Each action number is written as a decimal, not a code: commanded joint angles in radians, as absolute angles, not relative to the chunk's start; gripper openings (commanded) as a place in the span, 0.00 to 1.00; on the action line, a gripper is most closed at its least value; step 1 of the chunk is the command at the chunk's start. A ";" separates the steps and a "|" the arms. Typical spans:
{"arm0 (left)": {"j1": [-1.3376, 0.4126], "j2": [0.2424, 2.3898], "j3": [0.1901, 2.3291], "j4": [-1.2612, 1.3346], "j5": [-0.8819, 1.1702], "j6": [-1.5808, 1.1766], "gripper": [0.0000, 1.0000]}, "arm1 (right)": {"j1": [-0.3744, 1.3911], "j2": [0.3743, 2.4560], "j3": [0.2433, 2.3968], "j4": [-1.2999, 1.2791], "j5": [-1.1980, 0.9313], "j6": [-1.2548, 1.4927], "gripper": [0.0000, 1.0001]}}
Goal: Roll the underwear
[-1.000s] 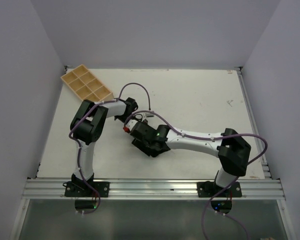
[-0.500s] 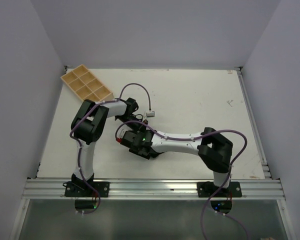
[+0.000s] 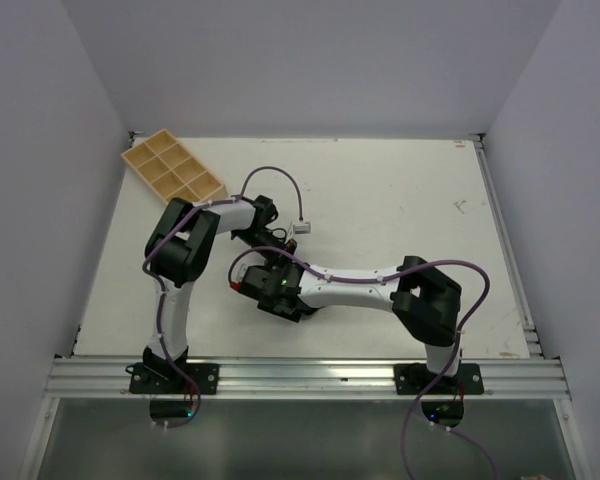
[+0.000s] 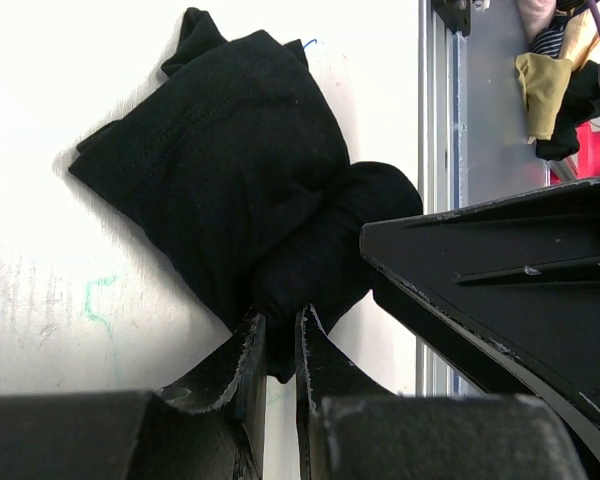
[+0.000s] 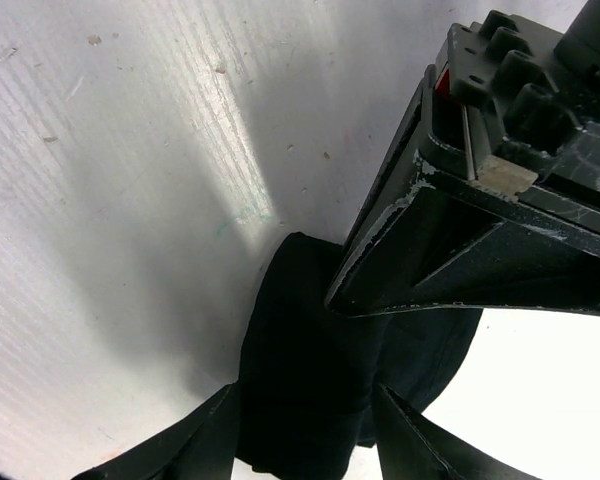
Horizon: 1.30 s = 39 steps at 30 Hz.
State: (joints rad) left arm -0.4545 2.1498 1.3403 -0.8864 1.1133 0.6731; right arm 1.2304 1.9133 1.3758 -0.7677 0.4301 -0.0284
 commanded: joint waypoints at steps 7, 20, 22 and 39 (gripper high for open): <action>-0.468 2.201 1.367 -0.867 0.999 0.709 0.04 | 1.236 1.917 1.433 -0.807 0.440 -0.049 0.59; -0.468 2.195 1.367 -0.876 1.006 0.710 0.04 | 1.236 2.011 1.399 -0.784 0.463 -0.057 0.57; -0.468 2.180 1.362 -0.871 1.025 0.707 0.13 | 1.236 2.011 1.369 -0.764 0.466 -0.020 0.53; -0.451 2.048 1.358 -0.677 1.027 0.325 0.55 | 1.043 1.910 1.167 -0.588 0.218 0.184 0.29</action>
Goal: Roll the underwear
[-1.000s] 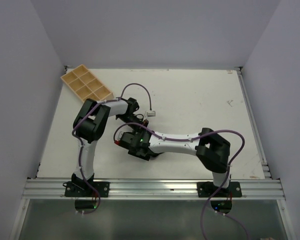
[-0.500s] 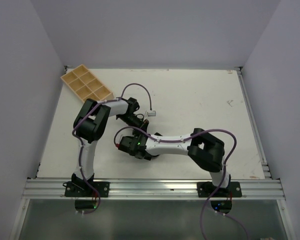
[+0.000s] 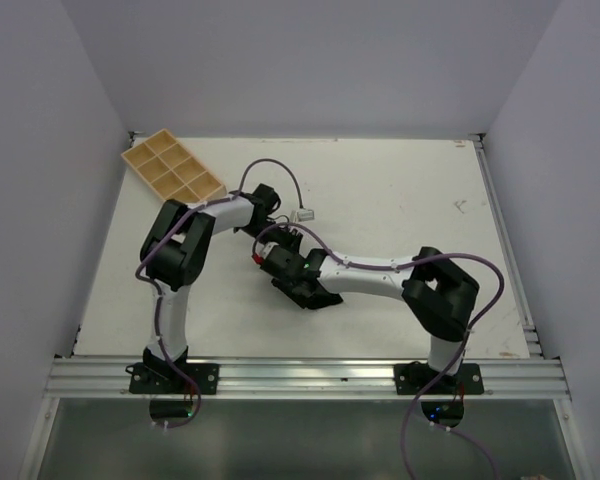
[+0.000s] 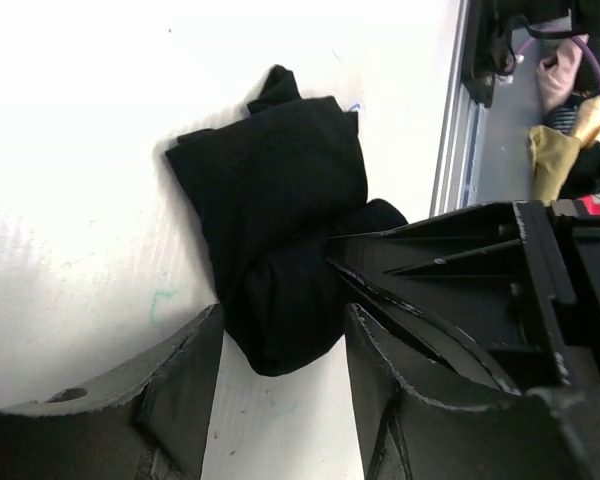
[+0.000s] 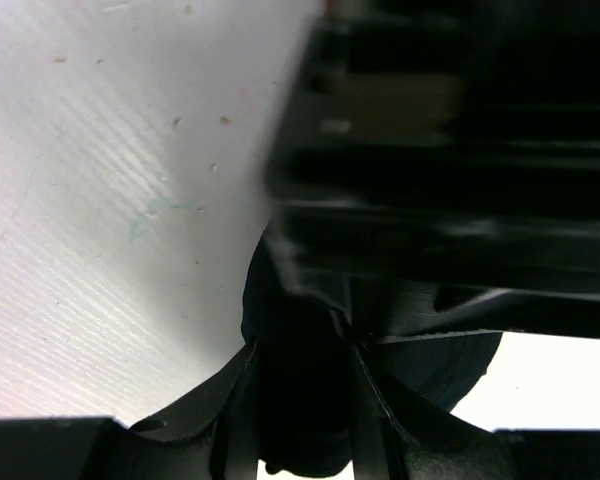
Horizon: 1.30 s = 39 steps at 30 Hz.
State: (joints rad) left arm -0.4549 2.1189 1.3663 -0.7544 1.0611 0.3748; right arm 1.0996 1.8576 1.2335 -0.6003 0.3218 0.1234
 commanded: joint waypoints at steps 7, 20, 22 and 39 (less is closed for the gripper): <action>-0.399 2.005 1.330 -0.579 0.796 0.166 0.52 | 0.980 1.873 1.075 -0.488 0.123 0.259 0.26; -0.199 1.737 1.384 -0.382 0.244 -0.119 0.55 | 0.951 1.727 0.862 -0.244 0.084 0.457 0.25; -0.196 1.686 1.379 -0.310 0.203 -0.181 0.56 | 0.951 1.691 0.796 -0.157 0.069 0.471 0.25; 0.000 1.806 1.424 0.103 1.077 -0.586 1.00 | 0.942 1.614 0.560 0.239 -0.233 0.488 0.24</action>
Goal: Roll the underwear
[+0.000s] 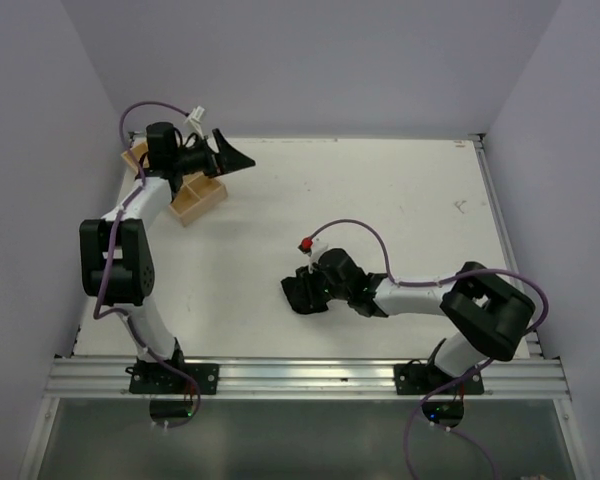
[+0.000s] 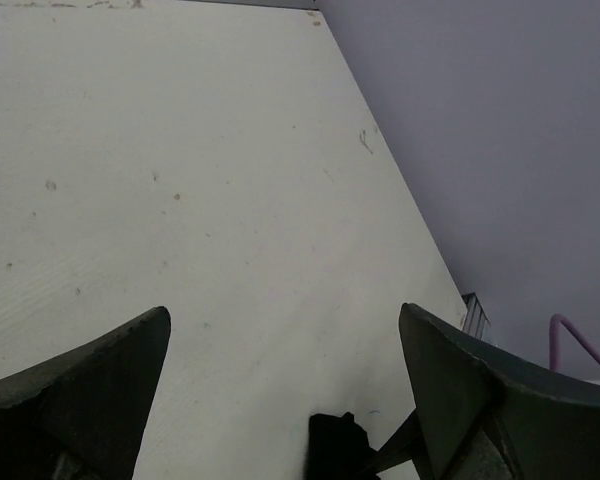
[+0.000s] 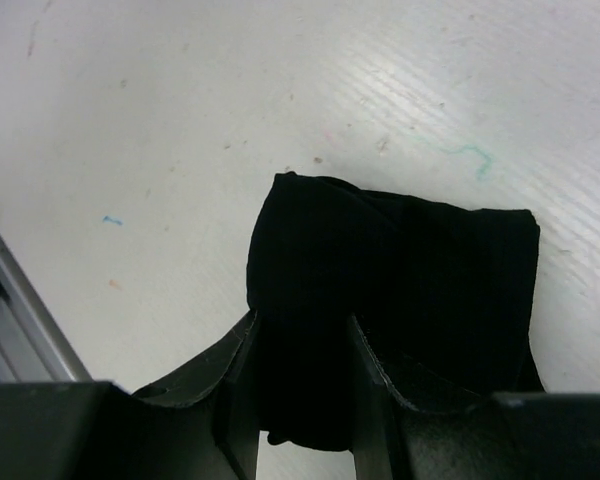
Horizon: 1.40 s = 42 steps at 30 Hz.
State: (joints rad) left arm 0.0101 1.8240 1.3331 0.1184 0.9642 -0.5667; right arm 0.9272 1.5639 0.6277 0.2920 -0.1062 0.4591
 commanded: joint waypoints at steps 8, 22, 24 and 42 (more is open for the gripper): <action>-0.035 1.776 1.479 -0.368 0.843 -0.234 1.00 | 0.894 1.666 0.480 0.422 -0.446 0.540 0.25; -0.250 1.579 0.939 -0.482 0.722 0.094 0.66 | 0.818 1.871 0.410 0.739 -0.613 0.679 0.26; -0.258 1.545 0.917 -0.466 0.716 0.107 0.61 | 0.813 1.885 0.397 0.793 -0.617 0.698 0.26; -0.322 1.686 1.011 -0.644 1.195 0.672 0.61 | 0.732 2.025 0.342 1.035 -0.764 0.792 0.27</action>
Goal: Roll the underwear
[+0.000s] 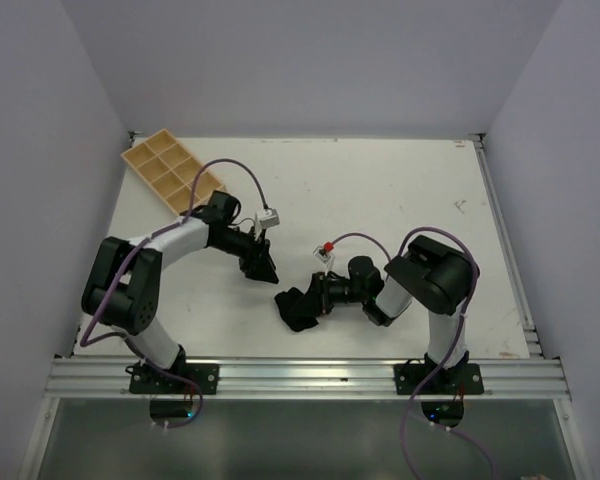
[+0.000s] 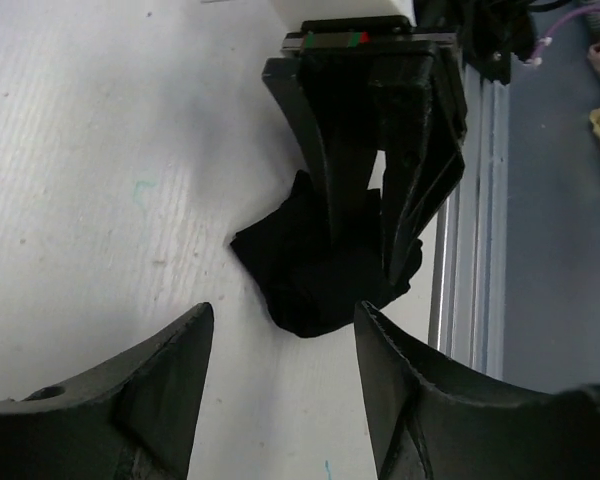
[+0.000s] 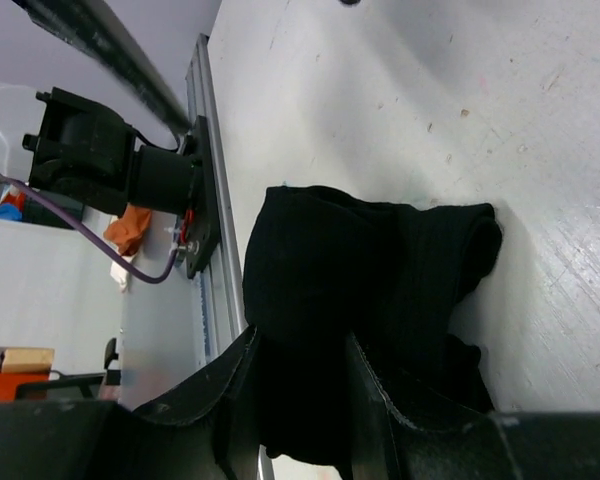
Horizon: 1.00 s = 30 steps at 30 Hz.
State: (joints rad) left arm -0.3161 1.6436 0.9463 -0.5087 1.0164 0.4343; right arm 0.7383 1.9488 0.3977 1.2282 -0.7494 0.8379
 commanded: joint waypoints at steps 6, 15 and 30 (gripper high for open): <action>-0.377 1.787 1.063 -0.755 1.167 0.807 0.66 | 0.716 2.031 0.337 1.052 -0.784 0.795 0.29; -0.428 1.844 1.068 -0.799 1.215 0.894 0.64 | 0.710 2.040 0.373 1.051 -0.821 0.788 0.30; -0.494 2.039 1.224 -1.058 1.284 1.184 0.55 | 0.706 2.039 0.385 1.048 -0.836 0.790 0.32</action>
State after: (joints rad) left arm -0.4812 2.0075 1.1809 -0.9722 1.2358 1.0626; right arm 0.7017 1.9839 0.4217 1.2419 -0.8539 0.8478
